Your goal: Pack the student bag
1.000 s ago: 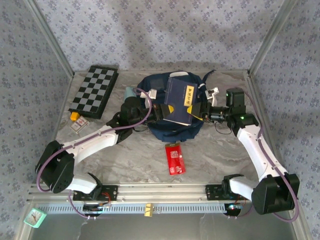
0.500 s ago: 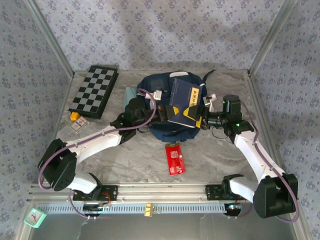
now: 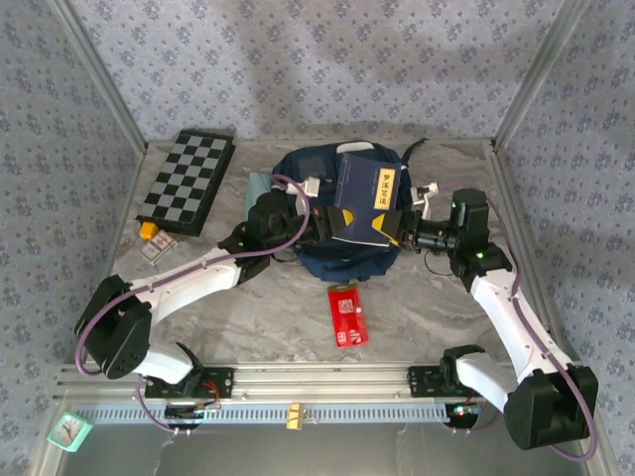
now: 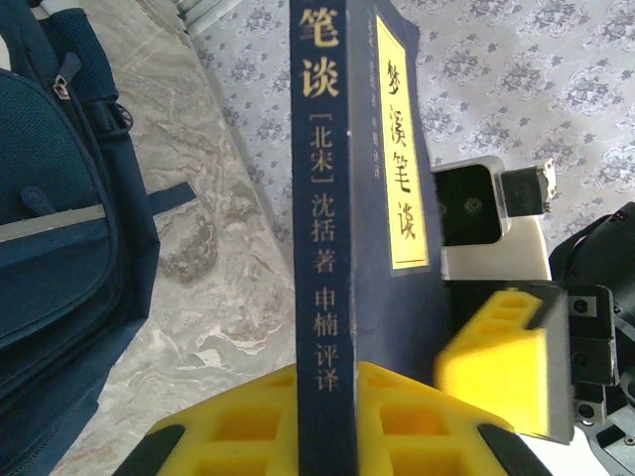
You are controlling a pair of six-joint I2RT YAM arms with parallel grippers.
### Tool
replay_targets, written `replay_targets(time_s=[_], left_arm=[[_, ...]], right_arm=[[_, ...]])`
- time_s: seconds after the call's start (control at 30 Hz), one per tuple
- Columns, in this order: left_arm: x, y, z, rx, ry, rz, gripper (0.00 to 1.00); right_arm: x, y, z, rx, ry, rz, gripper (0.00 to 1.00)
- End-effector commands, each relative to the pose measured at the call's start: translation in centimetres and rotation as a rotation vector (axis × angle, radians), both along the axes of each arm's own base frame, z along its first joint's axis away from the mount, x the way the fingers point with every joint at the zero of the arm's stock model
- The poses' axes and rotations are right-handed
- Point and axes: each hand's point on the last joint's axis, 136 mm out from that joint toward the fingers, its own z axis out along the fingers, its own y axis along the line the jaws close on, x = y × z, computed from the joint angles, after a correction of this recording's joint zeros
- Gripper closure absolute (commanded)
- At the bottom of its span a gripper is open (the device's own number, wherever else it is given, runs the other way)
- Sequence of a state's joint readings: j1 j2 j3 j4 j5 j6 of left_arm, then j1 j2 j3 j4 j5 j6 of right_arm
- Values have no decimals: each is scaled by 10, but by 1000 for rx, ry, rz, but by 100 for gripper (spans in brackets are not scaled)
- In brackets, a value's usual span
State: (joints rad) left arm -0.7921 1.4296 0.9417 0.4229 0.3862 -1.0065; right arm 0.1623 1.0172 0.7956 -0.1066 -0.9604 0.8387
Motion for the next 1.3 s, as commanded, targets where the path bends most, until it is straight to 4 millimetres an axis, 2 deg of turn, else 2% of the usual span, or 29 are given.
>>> replay_targets(time_s=[0.0,0.1,0.13,0.2,0.27,0.37,0.43,0.53,0.77,0.9,1.1,1.27], left_arm=[[1,-2,14,11,-61,0,100],[1,-3,8,42,-63,-3,98],[0,-2,6,56,-67,-7,92],[-1,0,1,102,-95,-16,74],[0,6,-12,229,-167,-16,61],[14,24,-44,484,-225,22,57],[18,26,-56,607,-285,-13,55],[19,20,-75,737,-360,-103,54],[-5,-24,-110,846,-426,-387,54],[-7,-40,-133,900,-388,-458,53],[3,-42,-166,1023,-334,-475,53],[18,-40,-176,1102,-338,-446,64]], right_arm=[[-1,-2,-1,-29,-17,3,86],[-2,-7,-6,-66,-8,-20,97],[-2,-10,-8,-79,-3,-31,100],[-3,-17,-10,-103,3,-53,100],[-4,-28,-16,-153,21,-93,100],[-10,-48,-30,-231,62,-163,100],[-14,-59,-36,-259,91,-199,100],[-24,-79,-49,-280,168,-267,100],[-33,-120,-58,-299,237,-440,100],[-35,-129,-63,-286,263,-468,100],[-35,-131,-69,-260,270,-463,100],[-32,-131,-75,-250,274,-456,100]])
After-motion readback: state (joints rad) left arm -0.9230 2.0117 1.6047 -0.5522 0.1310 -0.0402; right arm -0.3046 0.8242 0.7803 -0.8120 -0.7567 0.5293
